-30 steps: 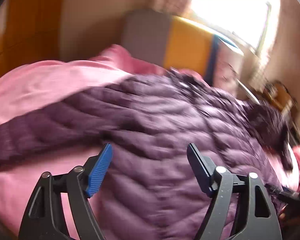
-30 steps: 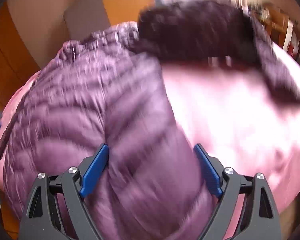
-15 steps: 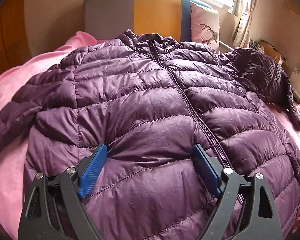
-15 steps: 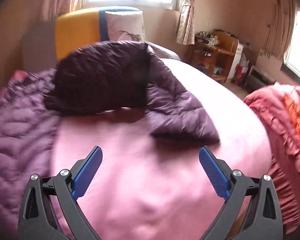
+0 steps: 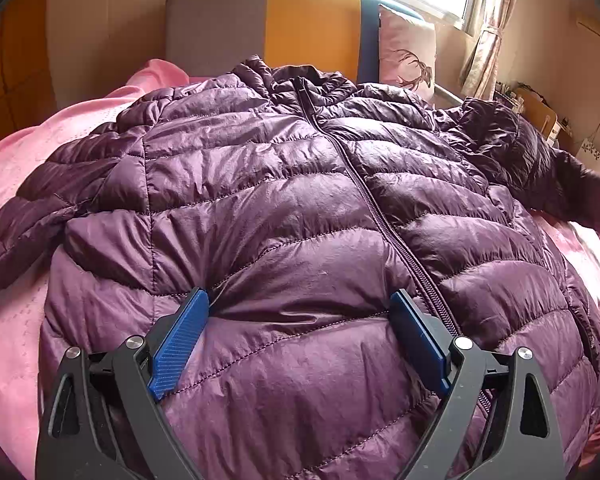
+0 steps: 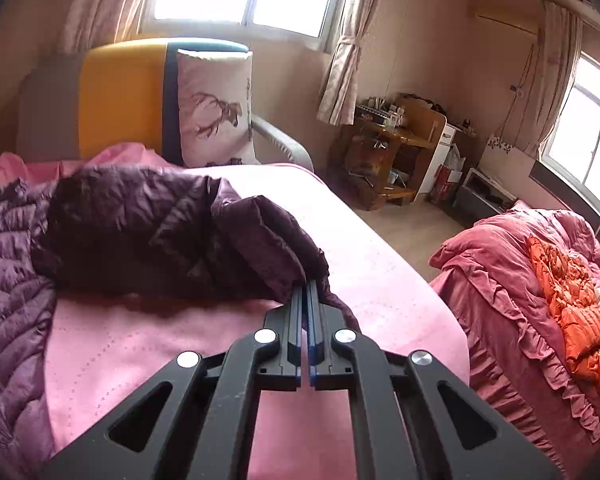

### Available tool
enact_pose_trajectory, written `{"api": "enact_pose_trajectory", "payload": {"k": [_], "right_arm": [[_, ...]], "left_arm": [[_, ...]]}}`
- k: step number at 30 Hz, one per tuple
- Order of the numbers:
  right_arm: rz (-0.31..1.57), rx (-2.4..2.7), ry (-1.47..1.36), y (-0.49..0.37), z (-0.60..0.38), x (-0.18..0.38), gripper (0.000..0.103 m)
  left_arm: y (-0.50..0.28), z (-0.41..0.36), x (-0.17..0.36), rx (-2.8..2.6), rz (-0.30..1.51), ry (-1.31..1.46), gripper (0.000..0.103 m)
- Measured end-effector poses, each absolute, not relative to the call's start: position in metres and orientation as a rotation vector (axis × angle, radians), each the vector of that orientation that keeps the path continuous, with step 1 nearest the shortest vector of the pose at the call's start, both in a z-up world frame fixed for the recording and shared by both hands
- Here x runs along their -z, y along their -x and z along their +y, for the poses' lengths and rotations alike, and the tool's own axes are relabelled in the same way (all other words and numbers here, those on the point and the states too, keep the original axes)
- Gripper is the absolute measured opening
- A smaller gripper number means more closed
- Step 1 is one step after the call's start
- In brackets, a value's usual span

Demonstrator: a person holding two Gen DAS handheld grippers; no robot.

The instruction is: Fold large clothes

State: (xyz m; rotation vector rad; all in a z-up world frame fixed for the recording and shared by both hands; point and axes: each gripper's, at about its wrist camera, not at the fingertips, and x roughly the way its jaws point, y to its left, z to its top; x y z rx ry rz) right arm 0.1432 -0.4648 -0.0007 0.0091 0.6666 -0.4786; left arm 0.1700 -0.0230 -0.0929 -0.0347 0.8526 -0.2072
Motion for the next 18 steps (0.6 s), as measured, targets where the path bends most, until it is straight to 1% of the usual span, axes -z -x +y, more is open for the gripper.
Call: {"api": "enact_pose_trajectory", "payload": {"k": [3,5,8,9,13,16,18], "right_arm": [[0.607,0.476,-0.143,-0.129,-0.496,-0.035,0.001],[0.587,0.512,-0.173,-0.133,-0.515,-0.049,0.0],[0.629,0.611,-0.205,-0.153,-0.558,-0.044,0.0],[0.658,0.646,-0.214,-0.158,-0.572,-0.037,0.0],[0.853,0.755,-0.267,-0.189,-0.617,0.03,0.0],[0.956,0.826,-0.261,-0.198,-0.623,0.07,0.0],[0.989,0.851,-0.292,-0.194,-0.624,0.084,0.0]], "left_arm": [[-0.17,-0.023,0.093,0.206,0.855,0.033,0.091],[-0.171,-0.024,0.093,0.205,0.858,0.029,0.091],[-0.171,-0.025,0.094,0.203,0.861,0.022,0.091],[-0.172,-0.025,0.094,0.203,0.862,0.021,0.092],[-0.173,-0.025,0.095,0.202,0.866,0.015,0.092],[-0.174,-0.024,0.095,0.202,0.869,0.014,0.092],[-0.174,-0.024,0.095,0.203,0.87,0.013,0.092]]}}
